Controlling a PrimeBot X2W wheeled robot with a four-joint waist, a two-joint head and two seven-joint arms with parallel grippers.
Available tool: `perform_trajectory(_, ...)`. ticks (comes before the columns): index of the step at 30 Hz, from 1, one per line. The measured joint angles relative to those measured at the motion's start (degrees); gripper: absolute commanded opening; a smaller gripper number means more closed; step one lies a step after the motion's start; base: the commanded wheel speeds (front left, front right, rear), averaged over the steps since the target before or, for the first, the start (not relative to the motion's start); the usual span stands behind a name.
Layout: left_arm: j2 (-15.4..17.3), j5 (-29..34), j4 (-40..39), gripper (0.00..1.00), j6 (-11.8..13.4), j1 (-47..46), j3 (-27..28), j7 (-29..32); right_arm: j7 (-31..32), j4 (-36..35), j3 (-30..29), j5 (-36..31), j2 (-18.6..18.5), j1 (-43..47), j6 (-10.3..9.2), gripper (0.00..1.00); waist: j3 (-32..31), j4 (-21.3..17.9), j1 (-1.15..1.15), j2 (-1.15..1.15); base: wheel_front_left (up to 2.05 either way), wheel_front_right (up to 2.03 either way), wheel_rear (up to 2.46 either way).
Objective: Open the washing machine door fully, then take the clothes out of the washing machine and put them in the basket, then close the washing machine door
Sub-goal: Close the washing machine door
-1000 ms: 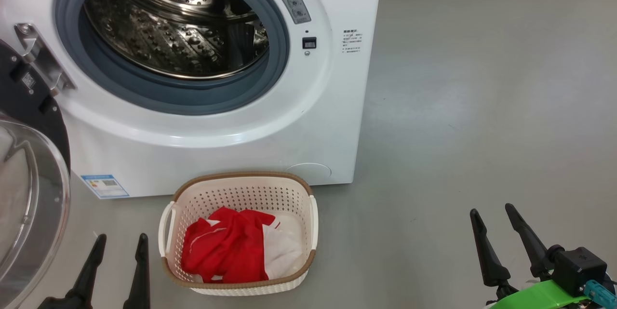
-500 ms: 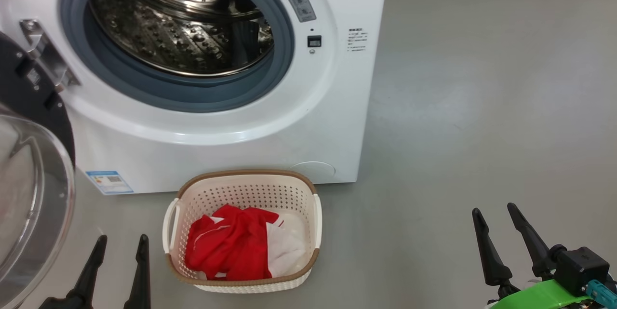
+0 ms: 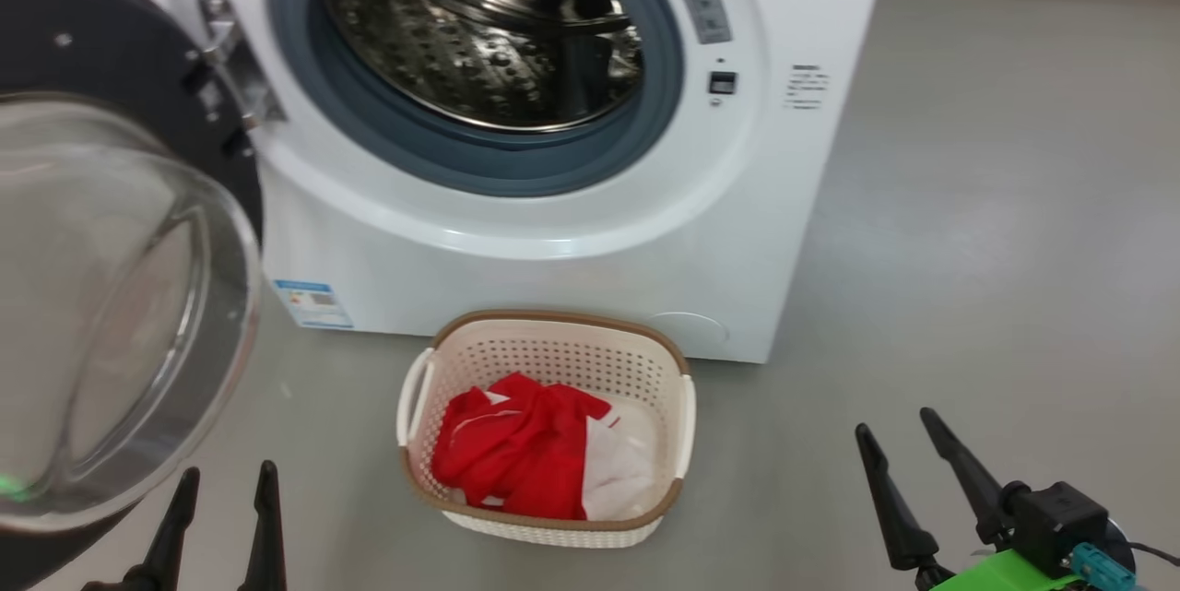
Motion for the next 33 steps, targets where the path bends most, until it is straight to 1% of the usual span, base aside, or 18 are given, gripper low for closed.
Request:
perform_trajectory(18, -0.1, -0.3, 0.0, 1.0, 0.2, 6.1, -0.7, 0.0, 0.0, 2.2, 6.7, 1.5, -0.6, -0.4, 0.0, 1.0, -3.2, 15.6, 0.0, 0.0, 0.0, 0.0, 0.0)
perform_trajectory(23, -0.1, -1.3, -0.6, 1.0, 1.2, 6.6, -1.4, 0.0, 0.0, 2.5, 7.5, 1.5, -0.7, -0.9, 0.01, 1.0, -3.9, 19.4, 0.0, 0.0, 0.0, 0.0, 0.0)
perform_trajectory(26, -0.1, -2.0, -0.9, 1.0, 2.1, 7.7, -1.2, 0.0, 0.0, 2.7, 8.8, 1.5, -0.7, -2.7, 0.01, 1.0, -4.1, 21.2, 0.0, 0.0, 0.0, 0.0, 0.0)
perform_trajectory(28, -0.1, -2.7, -1.3, 1.0, 2.3, 8.1, -1.1, 0.0, 0.0, 3.0, 9.2, 1.5, -0.9, -3.7, 0.0, 1.0, -4.0, 22.0, 0.0, 0.0, 0.0, 0.0, 0.0)
perform_trajectory(33, -0.1, -4.3, -2.7, 1.0, 3.5, 8.2, -1.3, 0.0, 0.0, 3.7, 10.4, 1.5, -1.3, -5.1, 0.01, 1.0, -3.2, 22.8, 0.0, 0.0, 0.0, 0.0, 0.0)
